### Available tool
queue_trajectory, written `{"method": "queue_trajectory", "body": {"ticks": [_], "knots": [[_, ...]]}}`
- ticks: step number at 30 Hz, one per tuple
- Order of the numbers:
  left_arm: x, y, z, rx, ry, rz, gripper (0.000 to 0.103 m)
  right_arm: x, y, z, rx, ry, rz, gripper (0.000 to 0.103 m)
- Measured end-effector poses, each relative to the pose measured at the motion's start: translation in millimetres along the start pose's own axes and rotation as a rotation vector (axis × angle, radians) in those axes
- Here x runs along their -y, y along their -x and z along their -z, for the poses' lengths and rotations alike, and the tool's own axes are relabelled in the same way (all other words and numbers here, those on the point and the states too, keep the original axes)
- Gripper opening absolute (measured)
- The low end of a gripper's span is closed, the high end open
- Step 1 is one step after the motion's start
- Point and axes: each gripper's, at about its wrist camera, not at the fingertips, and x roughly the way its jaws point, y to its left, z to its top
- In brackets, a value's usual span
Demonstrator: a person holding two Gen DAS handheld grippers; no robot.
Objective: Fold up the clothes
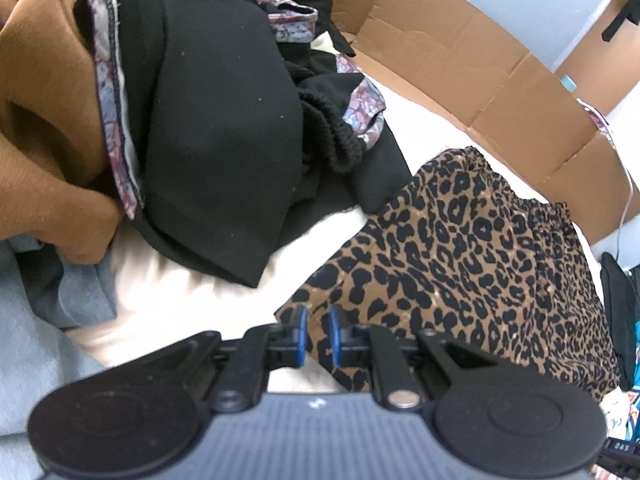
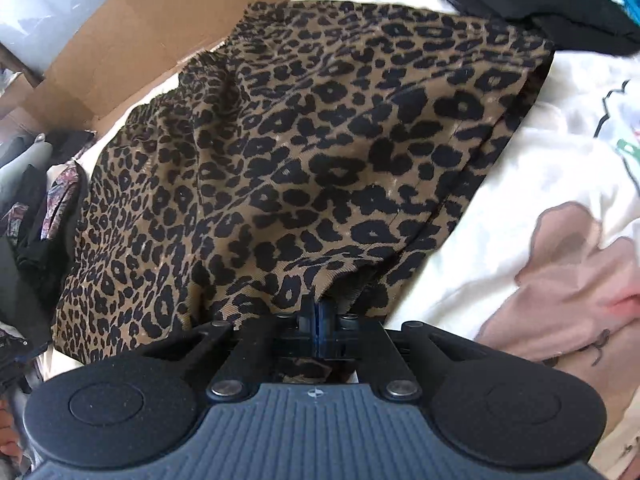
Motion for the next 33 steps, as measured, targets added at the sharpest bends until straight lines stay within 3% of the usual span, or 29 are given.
{"method": "queue_trajectory", "body": {"ticks": [4, 8, 10, 13, 15, 16, 18, 20, 24, 25, 27, 29, 33], "knots": [[1.4, -0.6, 3.3, 0.001, -0.010, 0.004, 0.012, 0.6, 10.8, 7.3, -0.007, -0.005, 0.006, 0.000], [3.8, -0.4, 6.2, 0.010, -0.064, 0.006, 0.013, 3.7, 6.1, 18.0, -0.069, -0.011, 0.020, 0.001], [3.6, 0.1, 7.1, 0.014, -0.083, 0.007, 0.014, 12.6, 0.6, 19.9, -0.106, -0.074, 0.009, 0.003], [2.3, 0.8, 8.0, 0.016, -0.096, 0.004, 0.015, 26.3, 4.2, 20.8, -0.099, -0.196, -0.034, 0.017], [0.5, 0.1, 8.5, 0.014, -0.093, -0.001, 0.015, 34.7, 10.0, 25.1, -0.085, -0.275, -0.067, 0.033], [-0.1, -0.3, 8.8, 0.012, -0.089, -0.001, 0.015, 38.5, 11.9, 27.0, -0.082, -0.312, -0.089, 0.034], [-1.3, -1.3, 9.6, 0.007, -0.085, -0.002, 0.015, 42.8, 11.4, 30.6, -0.094, -0.368, -0.151, 0.050], [-1.3, -2.1, 10.5, 0.006, -0.094, -0.003, 0.015, 42.7, 6.0, 37.4, -0.121, -0.406, -0.185, 0.052], [-0.7, -1.5, 12.1, 0.006, -0.108, -0.001, 0.015, 44.4, -8.1, 47.6, -0.136, -0.468, -0.211, 0.050], [-0.9, -1.6, 12.6, 0.006, -0.111, -0.002, 0.015, 46.7, -9.0, 48.6, -0.127, -0.490, -0.224, 0.043], [-1.2, -1.7, 13.1, 0.005, -0.113, -0.004, 0.015, 50.3, -10.0, 51.6, -0.113, -0.549, -0.257, 0.009], [-2.2, -1.6, 12.7, 0.007, -0.111, -0.003, 0.015, 50.4, -6.9, 51.3, -0.106, -0.567, -0.272, 0.001], [-3.1, -0.5, 11.6, 0.017, -0.114, 0.009, 0.015, 42.3, 4.8, 48.9, -0.110, -0.523, -0.272, 0.001]]}}
